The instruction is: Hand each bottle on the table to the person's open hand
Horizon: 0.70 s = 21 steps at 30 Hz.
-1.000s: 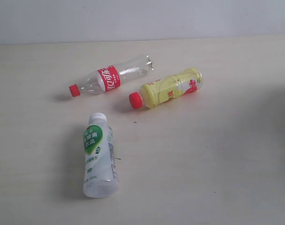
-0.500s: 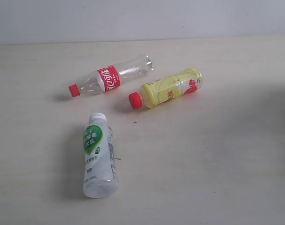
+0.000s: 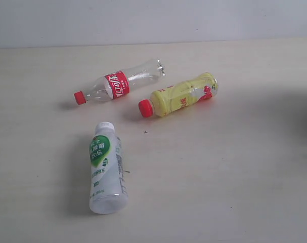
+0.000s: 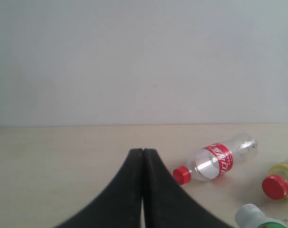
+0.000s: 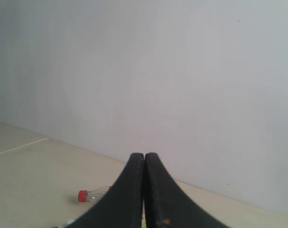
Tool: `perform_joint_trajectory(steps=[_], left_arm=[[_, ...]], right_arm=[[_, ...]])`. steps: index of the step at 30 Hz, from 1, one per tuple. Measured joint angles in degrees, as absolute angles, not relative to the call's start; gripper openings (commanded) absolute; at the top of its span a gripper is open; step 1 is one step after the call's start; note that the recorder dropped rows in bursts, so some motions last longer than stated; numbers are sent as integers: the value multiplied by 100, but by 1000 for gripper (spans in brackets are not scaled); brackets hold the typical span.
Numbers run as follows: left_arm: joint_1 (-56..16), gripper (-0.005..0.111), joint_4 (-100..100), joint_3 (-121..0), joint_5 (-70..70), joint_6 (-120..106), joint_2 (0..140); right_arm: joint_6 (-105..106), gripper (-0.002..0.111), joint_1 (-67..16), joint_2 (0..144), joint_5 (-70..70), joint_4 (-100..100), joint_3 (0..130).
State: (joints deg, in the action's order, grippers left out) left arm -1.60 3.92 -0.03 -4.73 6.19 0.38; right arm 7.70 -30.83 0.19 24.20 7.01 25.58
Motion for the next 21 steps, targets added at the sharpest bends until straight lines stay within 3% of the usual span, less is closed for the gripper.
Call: perform_joint_trajectory(steps=[21], left_arm=[[-160,0,392,-3,-473,619,38]], right_arm=[[770,0,-3083,19,2338,680,2407]])
